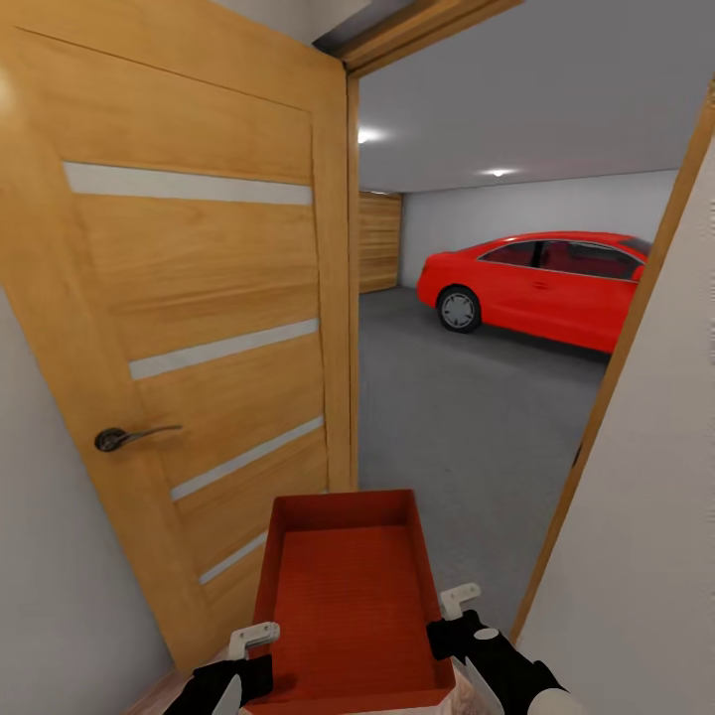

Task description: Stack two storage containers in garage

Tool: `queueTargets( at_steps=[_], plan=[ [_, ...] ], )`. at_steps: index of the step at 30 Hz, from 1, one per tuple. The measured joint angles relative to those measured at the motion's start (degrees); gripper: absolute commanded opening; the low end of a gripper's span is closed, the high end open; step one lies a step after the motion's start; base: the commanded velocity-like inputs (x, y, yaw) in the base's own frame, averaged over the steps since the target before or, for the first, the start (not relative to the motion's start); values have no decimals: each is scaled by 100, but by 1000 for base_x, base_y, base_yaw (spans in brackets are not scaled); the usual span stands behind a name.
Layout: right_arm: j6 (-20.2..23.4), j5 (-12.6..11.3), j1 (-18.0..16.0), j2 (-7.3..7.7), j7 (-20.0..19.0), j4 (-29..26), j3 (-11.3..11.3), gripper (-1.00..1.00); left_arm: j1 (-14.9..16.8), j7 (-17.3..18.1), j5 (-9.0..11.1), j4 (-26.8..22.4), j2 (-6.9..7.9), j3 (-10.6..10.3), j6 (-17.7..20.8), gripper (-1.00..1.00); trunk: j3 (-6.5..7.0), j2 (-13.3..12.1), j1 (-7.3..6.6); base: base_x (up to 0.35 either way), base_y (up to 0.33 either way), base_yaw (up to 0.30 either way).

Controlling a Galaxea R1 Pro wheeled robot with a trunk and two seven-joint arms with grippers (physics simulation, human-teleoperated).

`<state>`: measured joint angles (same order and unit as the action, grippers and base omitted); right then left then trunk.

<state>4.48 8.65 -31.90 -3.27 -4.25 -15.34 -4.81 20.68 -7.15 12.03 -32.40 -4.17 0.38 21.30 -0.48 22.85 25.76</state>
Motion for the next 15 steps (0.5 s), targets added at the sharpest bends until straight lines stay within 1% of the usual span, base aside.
queueTargets(
  at_steps=[10,15],
  plan=[
    [0,0,0,0,0,2,2,-100,1,0,-2,0,0,0,4,-100,0,0,0,0,0,-110],
    [0,0,0,-1,1,1,0,-100,0,0,-1,-1,0,0,2,-100,0,0,0,0,0,-61]
  ],
)
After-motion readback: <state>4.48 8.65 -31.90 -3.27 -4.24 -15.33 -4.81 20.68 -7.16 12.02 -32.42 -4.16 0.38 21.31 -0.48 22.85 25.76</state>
